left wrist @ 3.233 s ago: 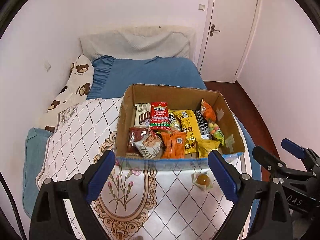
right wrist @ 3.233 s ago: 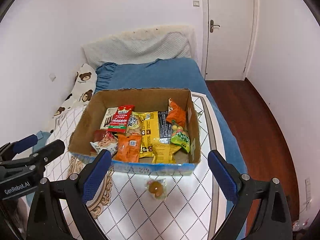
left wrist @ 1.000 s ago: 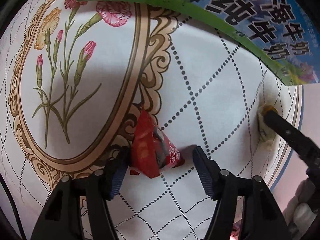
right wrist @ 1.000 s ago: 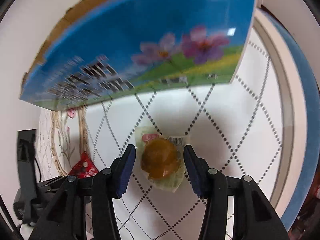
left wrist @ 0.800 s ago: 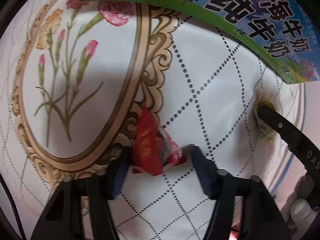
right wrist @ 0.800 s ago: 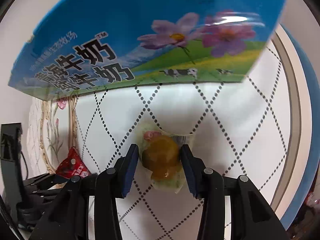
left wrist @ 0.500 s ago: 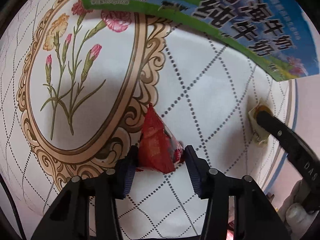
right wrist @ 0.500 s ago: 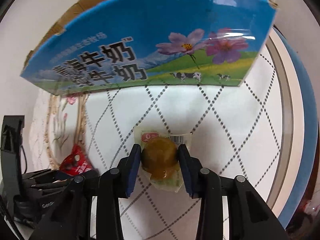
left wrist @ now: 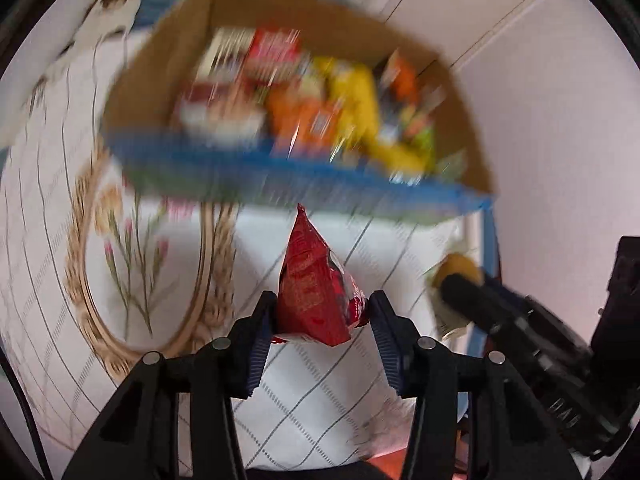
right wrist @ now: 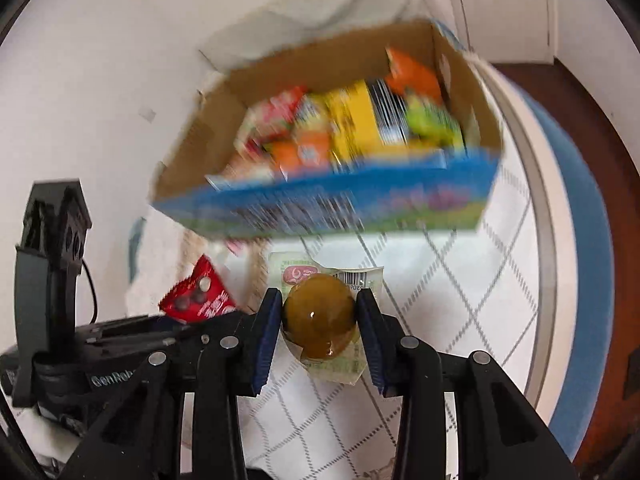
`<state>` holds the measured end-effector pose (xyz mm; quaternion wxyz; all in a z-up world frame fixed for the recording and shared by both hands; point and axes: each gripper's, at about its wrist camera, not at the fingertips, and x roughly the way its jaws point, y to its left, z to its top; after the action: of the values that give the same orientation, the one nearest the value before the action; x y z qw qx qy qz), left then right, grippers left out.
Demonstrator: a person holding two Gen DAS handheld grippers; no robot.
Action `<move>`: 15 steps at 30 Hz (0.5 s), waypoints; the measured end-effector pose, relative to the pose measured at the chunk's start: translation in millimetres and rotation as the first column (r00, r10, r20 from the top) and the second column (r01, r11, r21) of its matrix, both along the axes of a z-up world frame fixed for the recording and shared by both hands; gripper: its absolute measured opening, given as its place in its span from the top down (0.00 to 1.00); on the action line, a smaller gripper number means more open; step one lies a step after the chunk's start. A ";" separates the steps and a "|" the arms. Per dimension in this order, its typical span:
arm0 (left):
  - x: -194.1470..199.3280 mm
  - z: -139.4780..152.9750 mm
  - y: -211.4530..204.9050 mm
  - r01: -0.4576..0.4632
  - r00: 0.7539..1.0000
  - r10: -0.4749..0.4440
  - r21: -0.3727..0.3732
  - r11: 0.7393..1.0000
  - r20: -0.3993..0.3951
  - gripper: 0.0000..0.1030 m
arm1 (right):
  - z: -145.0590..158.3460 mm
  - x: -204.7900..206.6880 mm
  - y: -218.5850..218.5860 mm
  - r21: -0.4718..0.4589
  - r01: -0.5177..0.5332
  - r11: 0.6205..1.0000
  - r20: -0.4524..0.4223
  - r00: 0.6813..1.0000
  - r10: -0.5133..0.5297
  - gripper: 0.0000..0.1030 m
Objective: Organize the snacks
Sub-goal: 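Carry both items into the cardboard box and open both tools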
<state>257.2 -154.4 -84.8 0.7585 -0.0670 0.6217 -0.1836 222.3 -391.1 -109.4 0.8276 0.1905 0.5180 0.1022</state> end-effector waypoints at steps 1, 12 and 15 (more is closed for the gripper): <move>3.0 8.3 1.0 0.006 1.000 -0.005 -0.007 1.000 0.013 0.57 | 11.1 4.9 -1.0 0.002 -0.001 1.000 0.022 1.000 0.001 0.60; 129.7 -6.3 28.8 0.045 0.998 -0.043 0.038 0.998 -0.050 0.56 | 19.2 90.7 -7.5 -0.037 -0.022 0.999 0.020 1.000 0.023 0.60; 142.9 -31.5 26.8 0.045 0.995 -0.035 0.102 0.994 -0.093 0.54 | -8.4 109.1 -14.5 0.000 0.005 1.000 -0.087 0.996 -0.005 0.54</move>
<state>400.2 -127.7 -116.3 0.7280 -0.0233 0.6655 -0.1629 331.4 -405.5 -117.8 0.8044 0.1963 0.5532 0.0918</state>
